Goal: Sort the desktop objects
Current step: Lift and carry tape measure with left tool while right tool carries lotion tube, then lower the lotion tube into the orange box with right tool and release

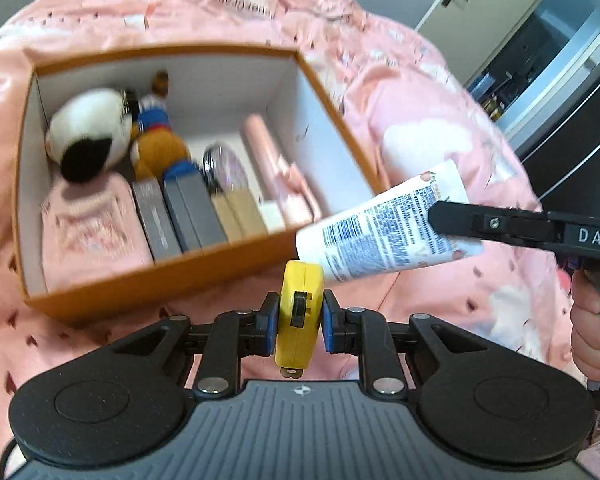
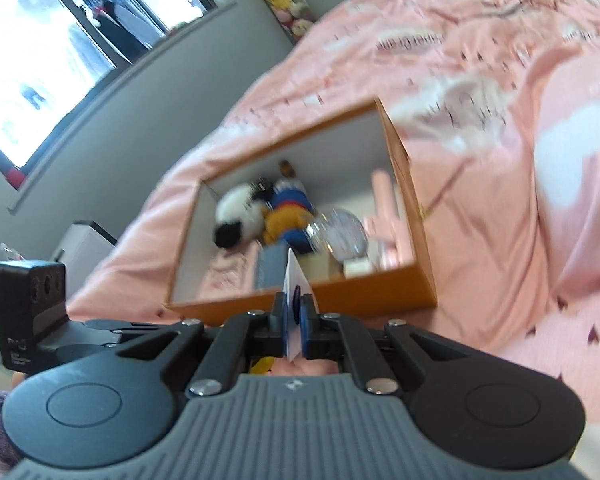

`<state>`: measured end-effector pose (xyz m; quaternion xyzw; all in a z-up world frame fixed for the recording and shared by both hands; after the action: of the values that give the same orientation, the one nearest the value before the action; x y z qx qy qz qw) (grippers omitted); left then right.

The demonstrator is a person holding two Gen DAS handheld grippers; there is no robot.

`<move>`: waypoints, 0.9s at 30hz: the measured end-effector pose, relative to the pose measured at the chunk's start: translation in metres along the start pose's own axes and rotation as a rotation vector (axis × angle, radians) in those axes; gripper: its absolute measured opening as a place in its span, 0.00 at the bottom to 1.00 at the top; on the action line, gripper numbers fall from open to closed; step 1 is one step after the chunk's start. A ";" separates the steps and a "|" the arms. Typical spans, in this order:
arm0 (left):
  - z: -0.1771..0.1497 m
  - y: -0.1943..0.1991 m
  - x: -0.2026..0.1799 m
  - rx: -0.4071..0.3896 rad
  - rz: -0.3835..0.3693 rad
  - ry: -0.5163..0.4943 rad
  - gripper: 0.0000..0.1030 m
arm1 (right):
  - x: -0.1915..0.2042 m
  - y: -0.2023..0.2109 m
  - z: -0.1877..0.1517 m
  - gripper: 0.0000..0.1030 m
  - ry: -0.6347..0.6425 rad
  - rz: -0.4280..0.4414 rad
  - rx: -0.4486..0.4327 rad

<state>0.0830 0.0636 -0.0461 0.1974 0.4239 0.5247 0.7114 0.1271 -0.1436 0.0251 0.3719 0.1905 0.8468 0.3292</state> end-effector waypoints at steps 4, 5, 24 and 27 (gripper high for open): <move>0.025 -0.014 -0.013 -0.042 -0.015 0.030 0.23 | 0.007 0.007 0.029 0.05 0.002 0.033 -0.053; 0.031 -0.014 -0.014 -0.055 -0.013 0.032 0.23 | 0.009 0.006 0.036 0.05 0.010 0.029 -0.064; 0.118 -0.090 0.051 -0.085 0.164 0.073 0.23 | -0.005 -0.115 0.117 0.05 -0.011 -0.052 -0.156; 0.117 -0.102 0.058 -0.065 0.187 0.074 0.23 | -0.011 -0.137 0.119 0.05 -0.048 -0.066 -0.159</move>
<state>0.2422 0.0982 -0.0770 0.1933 0.4124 0.6093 0.6490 0.2798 -0.0447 0.0194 0.3584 0.1269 0.8386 0.3901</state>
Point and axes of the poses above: each gripper's, at about its wrist camera, not at the fingertips, and y roughly against the way its jaws point, x to its left, z to its top, the point moved 8 cm from there along -y, roughly the way its jaws point, and after that the axes turned 5 degrees about -x, right-handed, at the moved point
